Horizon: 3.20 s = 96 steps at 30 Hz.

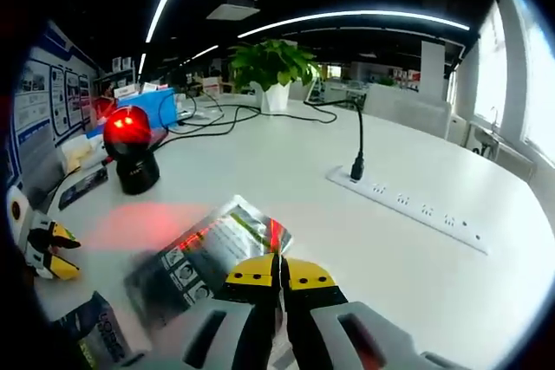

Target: Clip sheet goods on table flip sheet goods clip sheet goods scan sheet goods put sheet goods back to table

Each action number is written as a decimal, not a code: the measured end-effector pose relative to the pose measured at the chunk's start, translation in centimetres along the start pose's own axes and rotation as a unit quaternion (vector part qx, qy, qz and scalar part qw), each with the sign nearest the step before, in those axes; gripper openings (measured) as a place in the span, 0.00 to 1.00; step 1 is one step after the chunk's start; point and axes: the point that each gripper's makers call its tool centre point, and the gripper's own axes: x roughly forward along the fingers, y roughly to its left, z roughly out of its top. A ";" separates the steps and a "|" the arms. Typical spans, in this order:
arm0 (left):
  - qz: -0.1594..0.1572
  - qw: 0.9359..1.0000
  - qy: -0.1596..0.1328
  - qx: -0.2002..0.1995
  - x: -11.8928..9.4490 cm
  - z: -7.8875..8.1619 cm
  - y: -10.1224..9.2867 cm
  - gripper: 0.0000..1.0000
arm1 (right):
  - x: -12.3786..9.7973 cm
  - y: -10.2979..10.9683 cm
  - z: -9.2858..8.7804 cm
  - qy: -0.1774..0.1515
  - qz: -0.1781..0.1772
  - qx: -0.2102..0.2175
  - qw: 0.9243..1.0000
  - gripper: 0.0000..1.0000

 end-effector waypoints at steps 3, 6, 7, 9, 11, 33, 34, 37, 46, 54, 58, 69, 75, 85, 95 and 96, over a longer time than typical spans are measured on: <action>0.000 1.000 0.001 0.000 0.0 0.0 0.0 0.11 | 0.2 0.2 -0.2 0.003 -0.003 -0.016 1.000 0.00; 0.001 1.000 0.001 0.001 0.0 0.0 0.1 0.11 | 0.5 0.0 -0.7 0.009 -0.007 -0.027 1.000 0.00; 0.001 1.000 0.001 0.001 0.1 -0.1 0.1 0.11 | 0.6 -0.1 -0.8 0.010 -0.009 -0.030 0.999 0.00; 0.001 1.000 0.001 0.001 0.1 -0.1 0.1 0.11 | 0.6 -0.2 -0.9 0.011 -0.012 -0.034 0.999 0.00; 0.001 1.000 0.001 0.001 0.1 -0.1 0.1 0.11 | 0.8 -0.2 -1.1 0.013 -0.013 -0.038 0.999 0.01; 0.000 1.000 0.000 0.001 0.2 -0.1 0.1 0.11 | 1.2 -0.7 -2.0 0.016 -0.039 -0.070 0.997 0.12; 0.000 1.000 0.000 0.001 0.1 -0.1 0.1 0.11 | 1.2 -1.1 -1.9 0.015 -0.040 -0.069 0.997 0.14; 0.001 1.000 0.000 0.001 0.2 -0.1 0.1 0.11 | 1.0 -1.2 -1.9 0.014 -0.047 -0.072 0.996 0.19; 0.000 1.000 0.000 0.002 0.2 -0.1 0.1 0.12 | 0.7 -2.0 -1.6 0.011 -0.064 -0.093 0.994 0.29; 0.000 1.000 0.002 0.002 0.2 -0.2 0.1 0.11 | -0.7 -1.8 0.2 -0.018 -0.062 -0.092 0.994 0.29; 0.000 1.000 0.003 0.003 0.2 -0.2 0.1 0.11 | -2.0 -2.4 1.3 -0.036 -0.071 -0.086 0.993 0.26; 0.000 1.000 0.004 0.004 0.2 -0.2 0.1 0.11 | -5.1 -3.0 2.5 -0.073 -0.054 -0.023 0.996 0.18; 0.001 1.000 0.005 0.005 0.2 -0.2 0.1 0.11 | -6.0 -3.0 2.3 -0.079 -0.051 -0.016 0.995 0.16; 0.001 1.000 0.006 0.007 0.2 -0.2 0.1 0.11 | -7.3 -1.9 2.5 -0.088 -0.042 -0.027 0.995 0.15; 0.000 1.000 0.007 0.007 0.2 -0.2 0.1 0.11 | -9.1 -0.9 3.0 -0.104 -0.026 -0.025 0.994 0.00; 0.000 1.000 0.007 0.008 0.2 -0.2 0.1 0.11 | -9.2 -0.8 3.0 -0.104 -0.025 -0.024 0.994 0.00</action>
